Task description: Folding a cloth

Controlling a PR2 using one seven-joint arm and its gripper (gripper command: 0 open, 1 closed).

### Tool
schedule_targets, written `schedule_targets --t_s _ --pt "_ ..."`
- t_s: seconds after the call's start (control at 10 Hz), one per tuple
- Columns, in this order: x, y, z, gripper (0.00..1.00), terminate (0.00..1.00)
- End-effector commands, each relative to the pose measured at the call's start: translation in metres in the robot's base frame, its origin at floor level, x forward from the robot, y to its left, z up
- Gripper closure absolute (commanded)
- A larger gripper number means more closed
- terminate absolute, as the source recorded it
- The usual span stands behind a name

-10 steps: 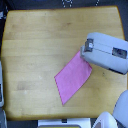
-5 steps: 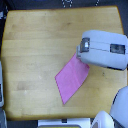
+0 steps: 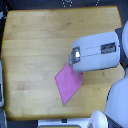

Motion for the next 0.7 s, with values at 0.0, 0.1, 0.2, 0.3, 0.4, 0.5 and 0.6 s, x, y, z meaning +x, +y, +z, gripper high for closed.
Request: schedule_targets --t_s 0.0,0.1,0.2,0.3,0.4,0.5,0.6 --pt "-0.023 0.091 0.01 1.0 0.0" --pt "-0.031 0.102 0.009 1.0 0.0" --pt "-0.035 0.105 0.008 1.0 0.0" --pt "-0.047 0.109 0.004 1.0 0.0" --pt "-0.051 0.11 0.002 1.0 0.0" --pt "-0.064 0.115 -0.006 1.0 0.0" --pt "-0.07 0.117 -0.009 1.0 0.0"
